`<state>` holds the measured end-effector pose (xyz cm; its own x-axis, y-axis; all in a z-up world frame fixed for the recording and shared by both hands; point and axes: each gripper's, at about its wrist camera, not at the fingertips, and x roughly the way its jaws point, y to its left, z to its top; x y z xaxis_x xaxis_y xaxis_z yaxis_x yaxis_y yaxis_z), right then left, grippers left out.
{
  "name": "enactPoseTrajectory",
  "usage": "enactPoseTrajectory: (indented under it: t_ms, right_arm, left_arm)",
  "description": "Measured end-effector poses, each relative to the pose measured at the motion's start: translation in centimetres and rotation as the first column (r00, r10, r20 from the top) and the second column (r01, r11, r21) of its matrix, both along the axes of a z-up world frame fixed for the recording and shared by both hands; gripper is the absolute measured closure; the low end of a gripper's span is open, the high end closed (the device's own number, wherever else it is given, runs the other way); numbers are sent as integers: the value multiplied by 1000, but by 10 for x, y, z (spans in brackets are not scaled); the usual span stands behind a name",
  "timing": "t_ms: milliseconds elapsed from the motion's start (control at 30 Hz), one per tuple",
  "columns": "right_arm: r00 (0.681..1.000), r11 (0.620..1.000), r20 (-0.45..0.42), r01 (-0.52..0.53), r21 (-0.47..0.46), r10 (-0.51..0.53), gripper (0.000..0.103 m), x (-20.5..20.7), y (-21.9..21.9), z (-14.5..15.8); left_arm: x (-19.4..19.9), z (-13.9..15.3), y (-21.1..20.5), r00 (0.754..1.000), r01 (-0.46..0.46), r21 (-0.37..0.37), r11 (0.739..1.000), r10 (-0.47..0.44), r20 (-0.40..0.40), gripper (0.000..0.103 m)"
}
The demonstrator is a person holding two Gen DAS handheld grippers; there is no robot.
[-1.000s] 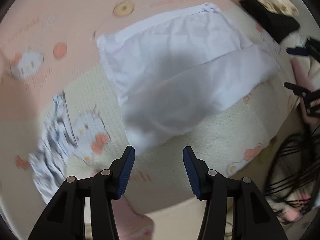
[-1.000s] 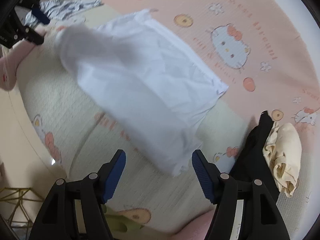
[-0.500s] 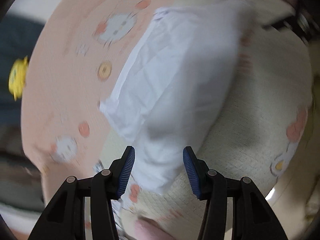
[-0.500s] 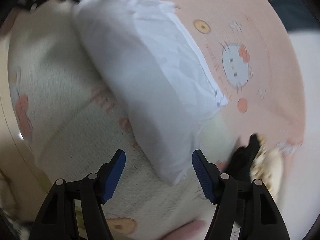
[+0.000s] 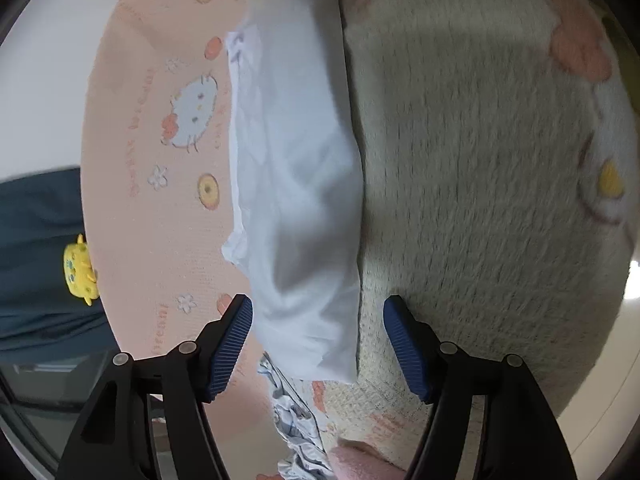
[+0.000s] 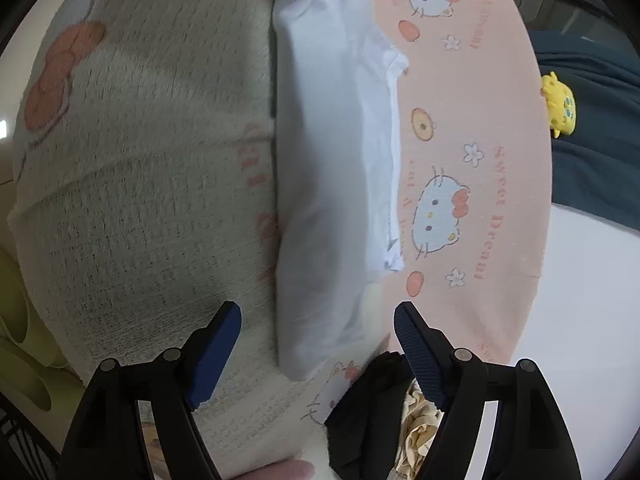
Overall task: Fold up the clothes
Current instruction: 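Grasp the shirt's folded end with the left gripper while the right gripper grasps beside it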
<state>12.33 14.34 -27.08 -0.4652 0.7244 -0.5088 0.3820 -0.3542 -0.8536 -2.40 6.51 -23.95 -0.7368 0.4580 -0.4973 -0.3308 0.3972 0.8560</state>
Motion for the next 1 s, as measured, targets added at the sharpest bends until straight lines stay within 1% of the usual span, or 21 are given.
enactPoseTrajectory:
  t_ms: [33, 167, 267, 333, 433, 533, 600, 667, 733, 800, 867, 933, 1000]
  right_arm:
    - [1000, 1000, 1, 9, -7, -9, 25, -1, 2, 0]
    - [998, 998, -14, 53, -24, -53, 25, -13, 11, 2]
    - [996, 995, -22, 79, -56, -81, 24, -25, 17, 5]
    - [997, 996, -35, 65, -61, -67, 24, -30, 20, 5]
    - [999, 999, -42, 26, -45, -28, 24, -37, 11, 2]
    - [998, 999, -62, 1, -45, -4, 24, -51, 6, 1]
    - [998, 999, -69, -14, -30, 12, 19, -56, 6, -2]
    - [996, 999, -88, -18, -43, 14, 17, -56, 10, 0]
    - [993, 997, -115, -11, -72, 3, 17, -54, 14, 2]
    - [992, 997, -126, -12, -79, 2, 17, -50, 20, 2]
    - [992, 998, -123, -7, -60, 0, 17, -44, 26, 1]
    - [993, 999, -118, 0, -36, -4, 17, -38, 33, -1]
    - [993, 1000, -114, 15, -16, -17, 17, -32, 40, -2]
  left_arm:
    - [-1, 0, 3, 1000, -3, 6, 1000, 3, 3, 37]
    - [-6, -1, 15, 1000, -13, 29, 999, 13, 15, 29]
    - [-9, -2, 23, 999, -21, 47, 999, 20, 24, 29]
    - [-8, -3, 31, 999, -14, 53, 998, 12, 30, 29]
    - [0, -3, 45, 999, 12, 66, 998, -15, 38, 29]
    - [4, -6, 58, 999, 38, 71, 997, -39, 18, 28]
    - [4, -6, 65, 998, 50, 76, 996, -52, 19, 25]
    - [0, -2, 70, 999, 25, 98, 995, -29, 35, 21]
    - [-8, 1, 74, 998, -17, 100, 995, 10, 64, 20]
    - [-17, 1, 74, 997, -49, 87, 995, 44, 59, 20]
    - [-25, -1, 69, 998, -46, 77, 996, 43, 36, 20]
    - [-32, -2, 62, 999, -32, 84, 996, 31, 11, 20]
    - [-38, -2, 59, 999, -51, 100, 994, 50, 16, 20]
